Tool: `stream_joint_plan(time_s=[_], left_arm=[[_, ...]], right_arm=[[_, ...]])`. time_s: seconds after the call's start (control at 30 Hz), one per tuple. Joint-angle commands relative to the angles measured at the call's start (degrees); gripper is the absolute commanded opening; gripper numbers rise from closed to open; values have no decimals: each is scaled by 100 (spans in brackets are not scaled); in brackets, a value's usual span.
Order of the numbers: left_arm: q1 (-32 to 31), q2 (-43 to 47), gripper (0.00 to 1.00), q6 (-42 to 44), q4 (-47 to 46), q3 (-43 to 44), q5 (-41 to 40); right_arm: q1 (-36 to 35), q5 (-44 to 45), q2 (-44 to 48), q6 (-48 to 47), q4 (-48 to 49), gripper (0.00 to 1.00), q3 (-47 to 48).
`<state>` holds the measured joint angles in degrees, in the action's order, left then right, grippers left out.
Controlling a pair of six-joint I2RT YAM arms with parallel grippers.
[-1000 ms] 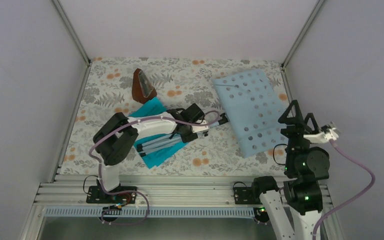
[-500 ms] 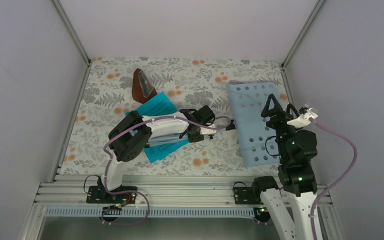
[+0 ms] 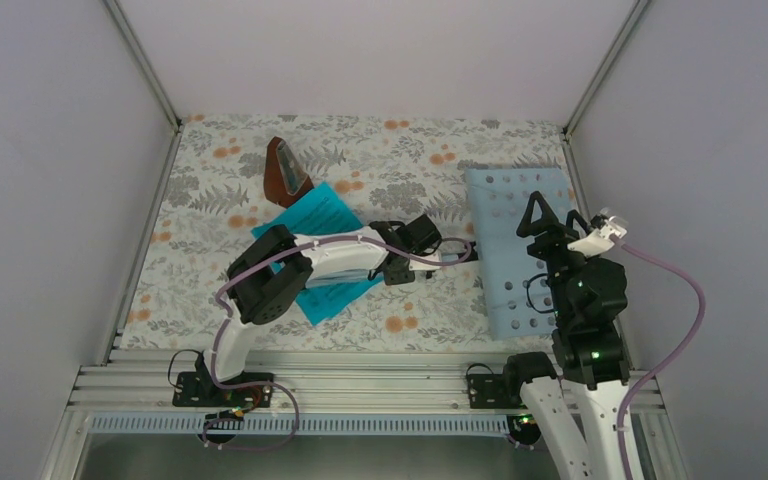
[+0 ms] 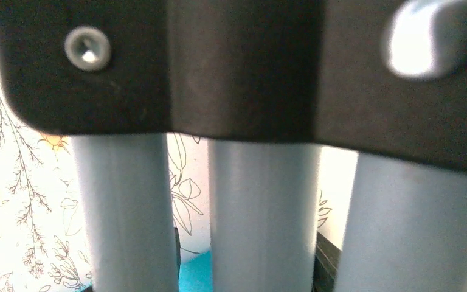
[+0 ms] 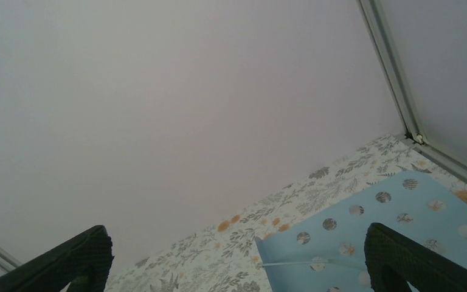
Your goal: Pack up the instrument practice props
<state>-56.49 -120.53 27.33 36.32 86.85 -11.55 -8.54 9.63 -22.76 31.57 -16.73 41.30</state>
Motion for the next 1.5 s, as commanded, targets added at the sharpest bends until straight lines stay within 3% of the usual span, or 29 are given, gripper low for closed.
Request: stream_joint_plan(time_s=[0.0, 0.33, 0.5, 0.67, 0.73, 0.93, 1.2, 1.37, 1.47], left_arm=[[-72, 98, 50, -176, -889, 279, 235], [-99, 185, 64, -196, -999, 113, 235], [-88, 629, 80, -374, -1369, -58, 361], [224, 1470, 98, -770, -1884, -346, 936], [504, 1848, 100, -989, -2128, -583, 1240], [1920, 3220, 100, -1900, -3247, -2108, 1840], [4919, 4832, 100, -3412, -4542, -4167, 1968], [6691, 5652, 100, -4149, -5424, -5441, 1871], [7002, 5827, 100, -4172, -6328, -6201, 1349]], right_arm=[[17, -47, 92, 49, 135, 98, -110], [10, -38, 103, 86, 205, 98, -183], [14, -215, -23, -197, 386, 98, -151], [12, -771, -1028, -1050, 409, 100, 344], [21, -890, -1637, -1411, 287, 100, 625], [316, -111, -2503, -1681, 600, 99, 547], [1721, -873, -3026, -1040, 2665, 100, -924], [1836, -460, -2794, -1660, 4637, 99, -2177], [1835, -557, -2828, -2084, 5955, 99, -2888]])
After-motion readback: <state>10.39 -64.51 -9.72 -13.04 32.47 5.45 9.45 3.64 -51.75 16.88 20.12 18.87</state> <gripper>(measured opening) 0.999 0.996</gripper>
